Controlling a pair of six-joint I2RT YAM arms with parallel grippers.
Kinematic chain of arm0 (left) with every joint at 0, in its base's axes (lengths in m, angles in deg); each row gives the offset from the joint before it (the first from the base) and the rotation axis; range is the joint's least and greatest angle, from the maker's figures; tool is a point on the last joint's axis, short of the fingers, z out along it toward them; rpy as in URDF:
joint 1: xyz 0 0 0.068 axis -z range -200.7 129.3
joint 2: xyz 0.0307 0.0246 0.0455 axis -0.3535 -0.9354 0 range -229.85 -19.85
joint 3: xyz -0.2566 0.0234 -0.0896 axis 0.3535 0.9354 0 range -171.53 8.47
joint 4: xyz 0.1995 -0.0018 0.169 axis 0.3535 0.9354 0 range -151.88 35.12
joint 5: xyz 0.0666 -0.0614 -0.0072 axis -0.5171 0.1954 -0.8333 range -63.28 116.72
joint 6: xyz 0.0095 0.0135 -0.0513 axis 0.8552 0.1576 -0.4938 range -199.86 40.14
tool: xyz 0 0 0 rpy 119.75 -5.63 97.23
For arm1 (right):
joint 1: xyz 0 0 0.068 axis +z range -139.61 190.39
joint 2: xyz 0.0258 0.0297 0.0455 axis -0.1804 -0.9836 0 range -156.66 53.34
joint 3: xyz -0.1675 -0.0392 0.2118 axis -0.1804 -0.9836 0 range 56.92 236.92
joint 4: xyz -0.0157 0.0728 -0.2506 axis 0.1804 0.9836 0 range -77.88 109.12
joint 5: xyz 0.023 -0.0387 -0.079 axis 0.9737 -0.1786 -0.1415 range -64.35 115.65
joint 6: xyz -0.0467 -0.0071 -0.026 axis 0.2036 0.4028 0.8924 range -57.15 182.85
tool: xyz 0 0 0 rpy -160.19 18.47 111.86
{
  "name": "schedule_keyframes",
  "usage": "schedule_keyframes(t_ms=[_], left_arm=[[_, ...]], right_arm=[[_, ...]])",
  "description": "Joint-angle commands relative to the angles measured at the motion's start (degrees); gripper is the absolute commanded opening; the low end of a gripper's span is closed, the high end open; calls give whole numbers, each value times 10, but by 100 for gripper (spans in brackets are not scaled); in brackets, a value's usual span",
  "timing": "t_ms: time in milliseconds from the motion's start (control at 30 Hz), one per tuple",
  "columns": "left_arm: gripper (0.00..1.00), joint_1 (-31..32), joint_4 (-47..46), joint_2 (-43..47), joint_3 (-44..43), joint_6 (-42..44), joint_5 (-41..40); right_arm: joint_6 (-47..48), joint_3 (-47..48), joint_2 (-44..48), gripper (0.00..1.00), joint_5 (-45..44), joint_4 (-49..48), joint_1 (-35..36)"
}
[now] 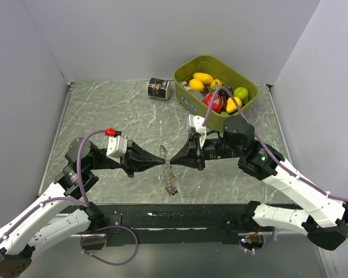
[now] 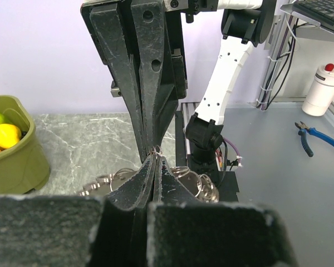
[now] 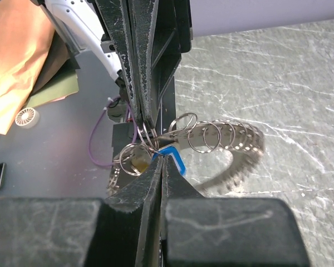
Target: Put the keys on the keyring
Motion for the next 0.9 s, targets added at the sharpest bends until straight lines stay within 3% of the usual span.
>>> schedule_keyframes(t_ms=[0,700,867], left_arm=[[1,3,-40,8,-30,7,0],[1,3,-32,22,-27,13,-14],[1,3,-22,28,-29,18,-19]], right_arm=[[10,2,-2,3,2,-4,-1],[30,-8,-15,0,-12,26,0],[35,-14,-6,7,-32,30,-2]])
